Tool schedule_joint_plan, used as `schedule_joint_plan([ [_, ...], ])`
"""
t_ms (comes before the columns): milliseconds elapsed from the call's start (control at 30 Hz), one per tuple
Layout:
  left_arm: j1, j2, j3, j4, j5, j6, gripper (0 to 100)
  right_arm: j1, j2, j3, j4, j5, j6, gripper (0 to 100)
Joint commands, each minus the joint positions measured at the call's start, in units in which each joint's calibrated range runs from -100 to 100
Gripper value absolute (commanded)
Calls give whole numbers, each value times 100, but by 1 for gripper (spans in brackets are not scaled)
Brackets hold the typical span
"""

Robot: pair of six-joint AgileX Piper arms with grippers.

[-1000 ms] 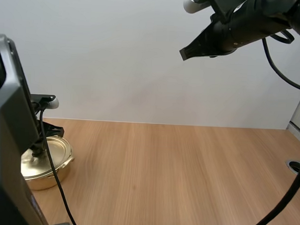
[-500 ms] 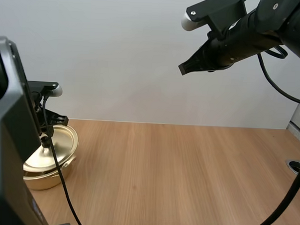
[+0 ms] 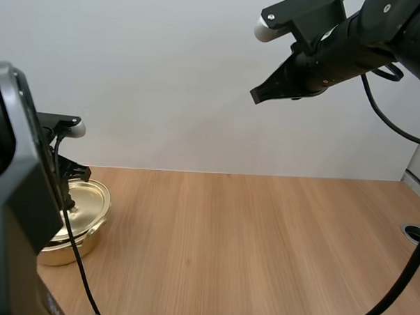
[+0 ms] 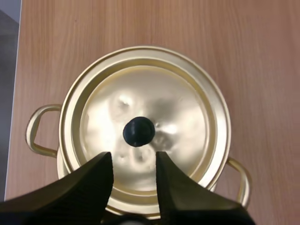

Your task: Open the pot, put the car inside, and close it

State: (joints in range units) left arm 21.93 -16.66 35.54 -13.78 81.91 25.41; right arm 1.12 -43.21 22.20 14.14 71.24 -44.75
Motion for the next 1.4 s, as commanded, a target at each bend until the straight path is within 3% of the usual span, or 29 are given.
schedule_joint_plan([
  [0,-2,-116,-4,-361,-491,96,51,-3,1,2,-52,-4,-1,0],
  [333,-11,311,-4,732,-922,-132,51,-3,1,2,-79,-4,28,0],
  [433,-11,368,-4,787,-883,-179,51,-3,1,2,-79,-4,28,0],
  [600,-17,406,-4,581,-1126,-183,51,-3,1,2,28,-4,29,0],
  [900,-17,557,-4,-831,-1835,629,51,-3,1,2,60,-4,37,0],
  [1100,-17,1137,-4,-820,-1638,645,49,-3,1,2,60,-4,37,0],
  [1200,-17,1242,-4,-820,-1469,645,30,-3,1,2,60,-4,37,0],
  [1267,-17,1228,-4,-807,-1409,645,3,-3,1,2,60,-4,37,0],
  [1367,-17,1228,-4,-653,-1177,654,0,-3,1,2,60,-4,37,0],
])
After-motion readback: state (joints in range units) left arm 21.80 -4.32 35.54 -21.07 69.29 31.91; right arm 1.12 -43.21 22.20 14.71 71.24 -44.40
